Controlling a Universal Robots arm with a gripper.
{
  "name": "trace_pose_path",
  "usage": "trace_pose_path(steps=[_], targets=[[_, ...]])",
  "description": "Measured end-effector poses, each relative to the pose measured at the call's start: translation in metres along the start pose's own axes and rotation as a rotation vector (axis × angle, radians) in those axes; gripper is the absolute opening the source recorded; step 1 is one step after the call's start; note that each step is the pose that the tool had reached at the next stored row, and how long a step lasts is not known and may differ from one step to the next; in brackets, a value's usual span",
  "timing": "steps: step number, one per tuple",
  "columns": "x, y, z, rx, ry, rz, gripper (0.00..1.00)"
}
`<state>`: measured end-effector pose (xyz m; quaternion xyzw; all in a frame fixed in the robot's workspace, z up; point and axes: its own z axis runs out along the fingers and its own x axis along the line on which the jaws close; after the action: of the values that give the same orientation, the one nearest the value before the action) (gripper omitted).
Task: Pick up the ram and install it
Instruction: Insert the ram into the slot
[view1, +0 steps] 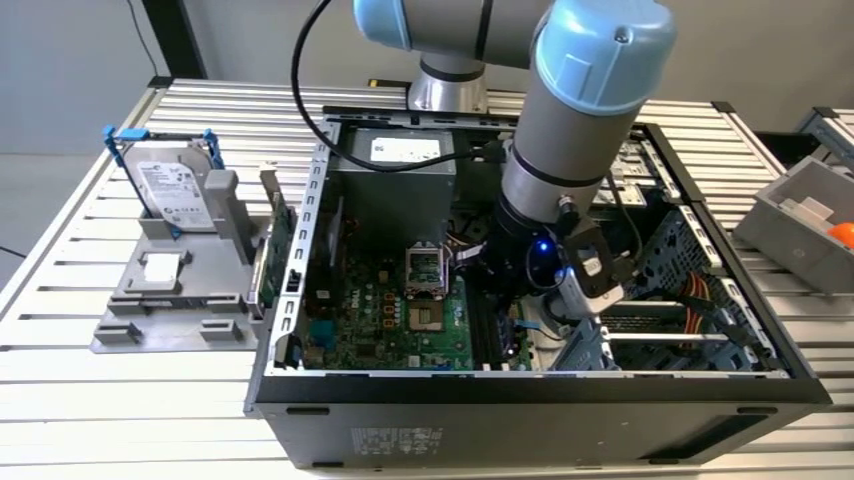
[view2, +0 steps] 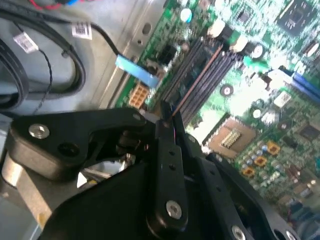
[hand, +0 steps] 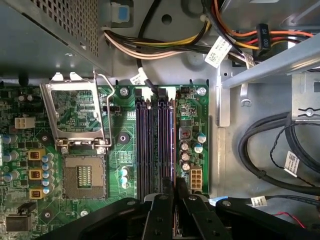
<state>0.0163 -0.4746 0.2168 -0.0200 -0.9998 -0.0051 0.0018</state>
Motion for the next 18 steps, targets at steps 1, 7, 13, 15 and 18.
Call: trace_pose_path(steps=[1, 7, 13, 15, 18], targets=[[-0.0006, 0.0003, 0.0000, 0.0000, -0.0001, 0.000, 0.00], [-0.0008, 0.0004, 0.0016, 0.0001, -0.0001, 0.000, 0.00], [-0.0016, 0.0004, 0.0027, 0.0003, 0.0000, 0.000, 0.00], [-0.0020, 0.0005, 0.0027, 0.0002, -0.0001, 0.000, 0.00], [-0.0021, -0.0004, 0.0029, -0.0006, -0.0001, 0.000, 0.00]])
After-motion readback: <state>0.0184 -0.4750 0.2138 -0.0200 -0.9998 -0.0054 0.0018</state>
